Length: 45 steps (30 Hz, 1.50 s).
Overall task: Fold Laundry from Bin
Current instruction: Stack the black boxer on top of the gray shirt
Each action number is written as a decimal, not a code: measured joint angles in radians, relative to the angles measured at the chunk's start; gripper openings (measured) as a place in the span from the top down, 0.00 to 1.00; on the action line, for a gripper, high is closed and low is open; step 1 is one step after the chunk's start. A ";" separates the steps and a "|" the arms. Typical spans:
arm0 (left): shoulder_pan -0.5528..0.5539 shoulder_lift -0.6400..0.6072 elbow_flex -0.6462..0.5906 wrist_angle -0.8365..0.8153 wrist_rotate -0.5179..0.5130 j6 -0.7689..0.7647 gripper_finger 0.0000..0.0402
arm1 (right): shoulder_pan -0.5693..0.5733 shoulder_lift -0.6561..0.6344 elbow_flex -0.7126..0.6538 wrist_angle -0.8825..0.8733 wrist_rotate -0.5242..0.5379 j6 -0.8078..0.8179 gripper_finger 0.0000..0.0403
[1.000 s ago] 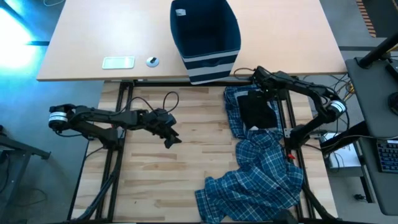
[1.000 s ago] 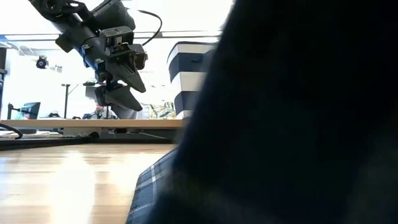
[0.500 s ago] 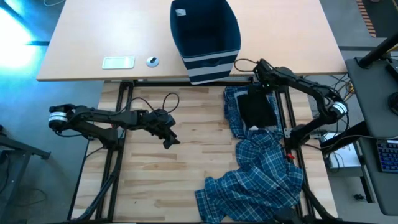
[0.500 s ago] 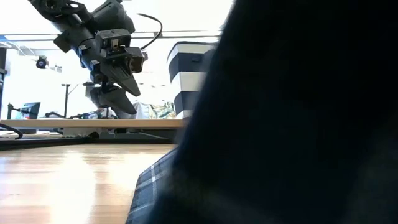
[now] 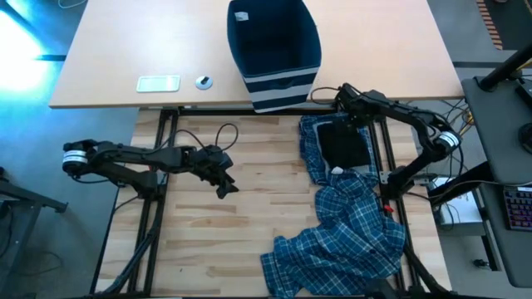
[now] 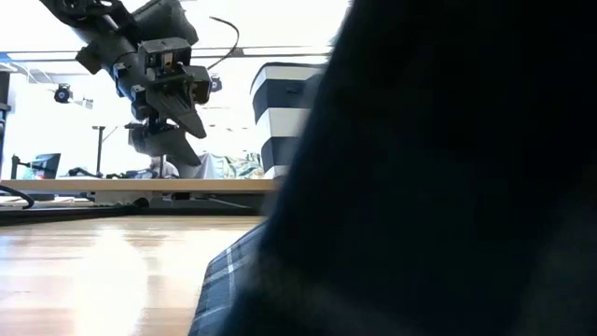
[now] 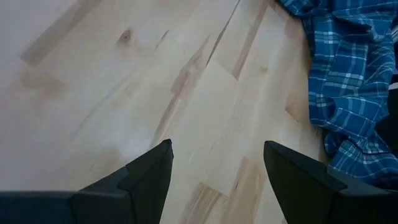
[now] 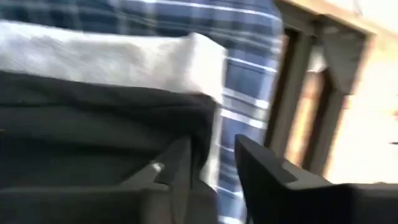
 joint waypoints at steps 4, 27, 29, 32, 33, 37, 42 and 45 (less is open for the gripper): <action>0.000 -0.069 0.000 0.007 -0.018 0.009 0.41 | 0.043 -0.081 0.030 -0.059 0.049 -0.021 0.60; -0.049 -0.367 0.000 0.001 0.007 -0.212 0.41 | 0.555 -0.180 -0.259 0.158 -0.117 0.389 0.55; -0.068 -0.376 0.000 -0.001 0.020 -0.239 0.41 | 0.557 -0.192 -0.230 0.122 -0.112 0.391 0.55; -0.106 -0.396 0.000 -0.001 0.032 -0.248 0.41 | 0.578 -0.245 -0.151 0.029 -0.107 0.442 0.56; -0.119 -0.404 0.000 -0.001 0.032 -0.248 0.41 | 0.583 -0.264 -0.126 -0.009 -0.107 0.474 0.56; -0.167 -0.435 0.000 -0.007 0.032 -0.240 0.41 | 0.589 -0.314 -0.115 -0.138 -0.104 0.628 0.56; -0.241 -0.468 0.000 -0.009 -0.013 -0.183 0.41 | 0.590 -0.312 -0.251 -0.052 -0.088 0.791 0.56; -0.274 -0.476 -0.002 -0.010 -0.020 -0.163 0.41 | 0.613 -0.287 -0.305 0.026 -0.100 0.828 0.56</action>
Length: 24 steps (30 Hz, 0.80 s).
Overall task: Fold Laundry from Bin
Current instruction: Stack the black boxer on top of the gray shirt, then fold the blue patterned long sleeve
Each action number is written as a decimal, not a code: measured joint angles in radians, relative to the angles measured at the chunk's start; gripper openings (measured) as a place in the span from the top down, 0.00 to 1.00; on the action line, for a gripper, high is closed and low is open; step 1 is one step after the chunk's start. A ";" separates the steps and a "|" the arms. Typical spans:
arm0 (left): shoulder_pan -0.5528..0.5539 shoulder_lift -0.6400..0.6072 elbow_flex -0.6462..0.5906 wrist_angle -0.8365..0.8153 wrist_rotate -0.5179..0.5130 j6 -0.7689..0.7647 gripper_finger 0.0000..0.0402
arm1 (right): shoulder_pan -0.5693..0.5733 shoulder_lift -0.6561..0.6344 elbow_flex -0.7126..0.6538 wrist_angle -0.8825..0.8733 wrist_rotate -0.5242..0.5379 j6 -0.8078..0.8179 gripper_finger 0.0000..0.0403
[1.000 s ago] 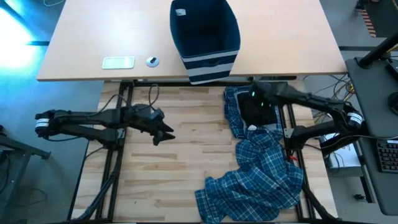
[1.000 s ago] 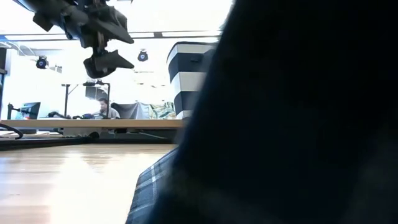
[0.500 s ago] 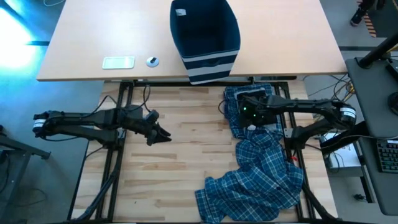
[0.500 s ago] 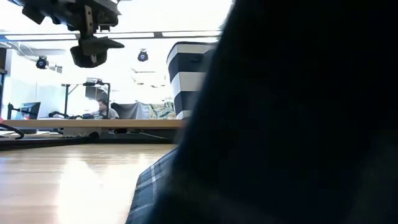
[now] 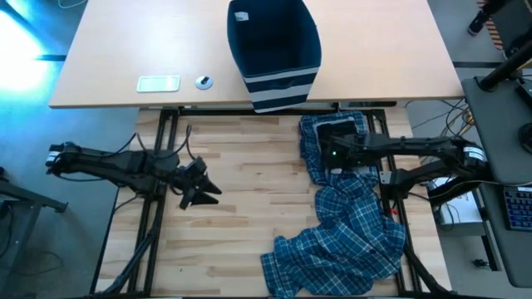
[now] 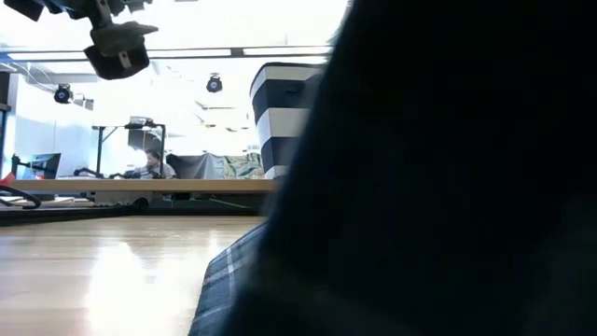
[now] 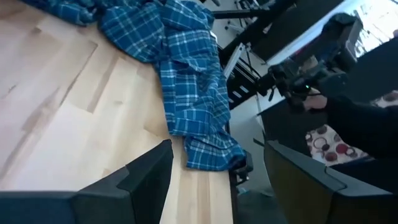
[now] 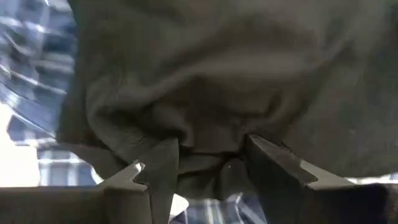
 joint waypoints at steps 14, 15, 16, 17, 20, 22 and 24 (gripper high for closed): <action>-0.161 0.016 -0.009 0.038 -0.124 0.044 0.41 | 0.299 -0.015 0.396 -0.405 0.007 0.068 0.47; -0.172 0.021 -0.009 0.058 -0.126 0.046 0.41 | 0.356 -0.011 0.419 -0.420 -0.006 0.095 0.46; -0.183 0.026 -0.009 0.074 -0.126 0.047 0.41 | 0.416 -0.003 0.436 -0.430 -0.021 0.125 0.44; -0.194 0.032 -0.009 0.092 -0.126 0.047 0.41 | 0.480 0.007 0.448 -0.431 -0.044 0.161 0.43; -0.227 0.055 -0.009 0.155 -0.126 0.057 0.41 | 0.663 0.048 0.457 -0.428 -0.141 0.279 0.40; -0.246 0.073 -0.009 0.185 -0.126 0.069 0.41 | 0.784 0.091 0.447 -0.427 -0.199 0.371 0.39; -0.263 0.088 -0.009 0.194 -0.126 0.075 0.41 | 0.890 0.141 0.434 -0.428 -0.258 0.462 0.39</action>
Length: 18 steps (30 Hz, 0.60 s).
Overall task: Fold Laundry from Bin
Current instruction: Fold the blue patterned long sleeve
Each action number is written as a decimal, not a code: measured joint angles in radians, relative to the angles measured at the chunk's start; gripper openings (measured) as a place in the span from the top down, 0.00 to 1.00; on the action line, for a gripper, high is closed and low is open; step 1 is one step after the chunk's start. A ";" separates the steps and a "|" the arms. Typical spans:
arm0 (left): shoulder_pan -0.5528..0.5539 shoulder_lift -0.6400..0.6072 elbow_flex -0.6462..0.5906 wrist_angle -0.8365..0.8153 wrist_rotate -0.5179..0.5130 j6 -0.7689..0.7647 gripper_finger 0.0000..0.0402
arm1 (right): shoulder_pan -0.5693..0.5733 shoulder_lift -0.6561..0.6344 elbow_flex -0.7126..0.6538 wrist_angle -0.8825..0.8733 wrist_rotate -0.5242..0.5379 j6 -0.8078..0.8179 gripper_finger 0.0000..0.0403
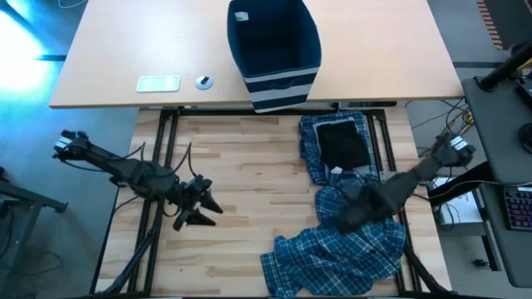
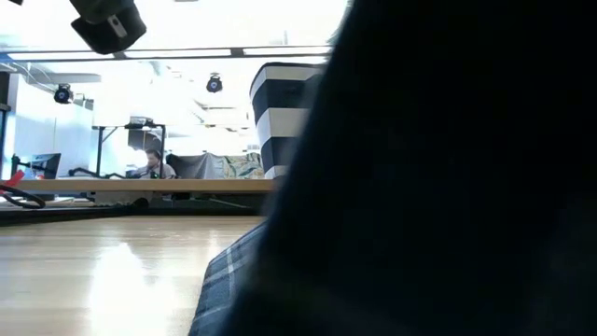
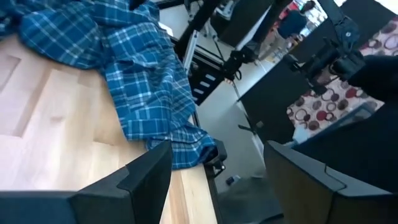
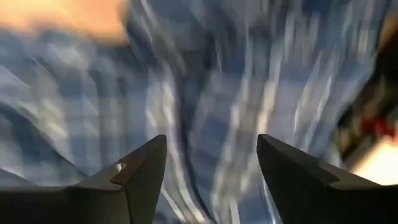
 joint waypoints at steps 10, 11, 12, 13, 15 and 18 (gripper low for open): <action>-0.020 0.004 0.097 -0.152 0.026 0.017 0.41 | 0.092 0.303 -0.097 0.448 -0.092 0.060 0.40; -0.020 0.004 0.128 -0.214 0.026 0.028 0.41 | 0.057 0.335 -0.096 0.538 -0.054 0.029 0.40; -0.020 0.004 0.157 -0.283 0.022 0.041 0.41 | 0.010 0.370 -0.087 0.617 -0.013 -0.013 0.40; -0.019 0.006 0.189 -0.349 0.012 0.054 0.41 | -0.041 0.403 -0.069 0.696 0.033 -0.067 0.40; -0.019 0.010 0.253 -0.464 -0.042 0.075 0.41 | -0.156 0.466 -0.012 0.855 0.111 -0.214 0.40; -0.019 0.011 0.328 -0.563 -0.134 0.092 0.41 | -0.320 0.551 0.126 1.017 0.139 -0.481 0.40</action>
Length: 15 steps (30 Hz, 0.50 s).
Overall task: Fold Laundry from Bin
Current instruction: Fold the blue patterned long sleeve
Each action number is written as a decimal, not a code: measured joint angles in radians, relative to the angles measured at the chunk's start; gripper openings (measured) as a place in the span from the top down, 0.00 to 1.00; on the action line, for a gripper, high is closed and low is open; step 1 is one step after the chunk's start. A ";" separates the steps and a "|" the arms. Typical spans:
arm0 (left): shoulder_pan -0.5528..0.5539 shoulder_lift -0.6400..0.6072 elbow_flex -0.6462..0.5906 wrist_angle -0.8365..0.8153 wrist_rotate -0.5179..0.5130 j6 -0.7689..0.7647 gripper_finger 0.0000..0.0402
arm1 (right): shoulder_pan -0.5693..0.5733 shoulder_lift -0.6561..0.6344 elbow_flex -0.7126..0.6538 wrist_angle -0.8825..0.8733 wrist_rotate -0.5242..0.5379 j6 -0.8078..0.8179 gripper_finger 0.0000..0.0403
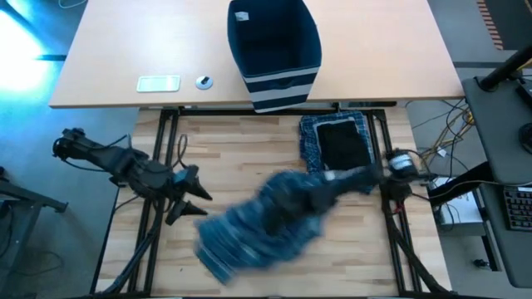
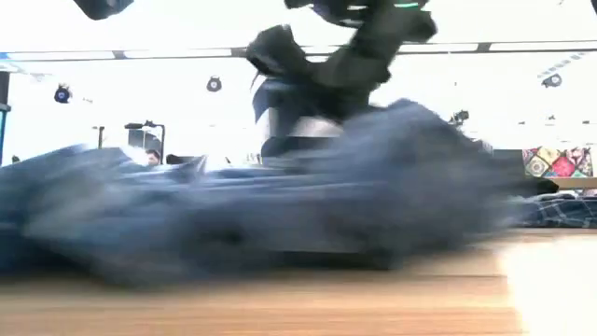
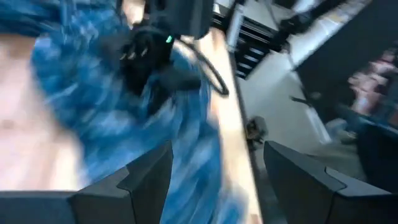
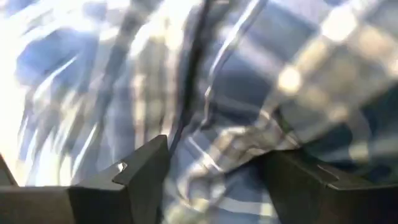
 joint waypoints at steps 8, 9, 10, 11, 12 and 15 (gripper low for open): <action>-0.001 -0.042 0.045 -0.160 -0.068 -0.093 0.41 | -0.118 -0.010 0.459 -0.499 0.005 -0.422 0.40; -0.001 -0.042 0.034 -0.152 -0.078 -0.096 0.41 | -0.111 -0.009 0.494 -0.607 0.010 -0.460 0.40; -0.001 -0.038 0.020 -0.135 -0.086 -0.095 0.41 | -0.102 -0.007 0.520 -0.702 0.010 -0.490 0.40; 0.000 -0.028 0.002 -0.107 -0.090 -0.088 0.41 | -0.089 -0.007 0.536 -0.773 0.017 -0.502 0.40; 0.001 -0.014 -0.020 -0.075 -0.096 -0.074 0.41 | -0.071 -0.007 0.544 -0.832 0.025 -0.505 0.40; 0.002 0.061 -0.097 0.064 -0.109 -0.014 0.41 | 0.009 -0.008 0.527 -0.924 0.061 -0.455 0.40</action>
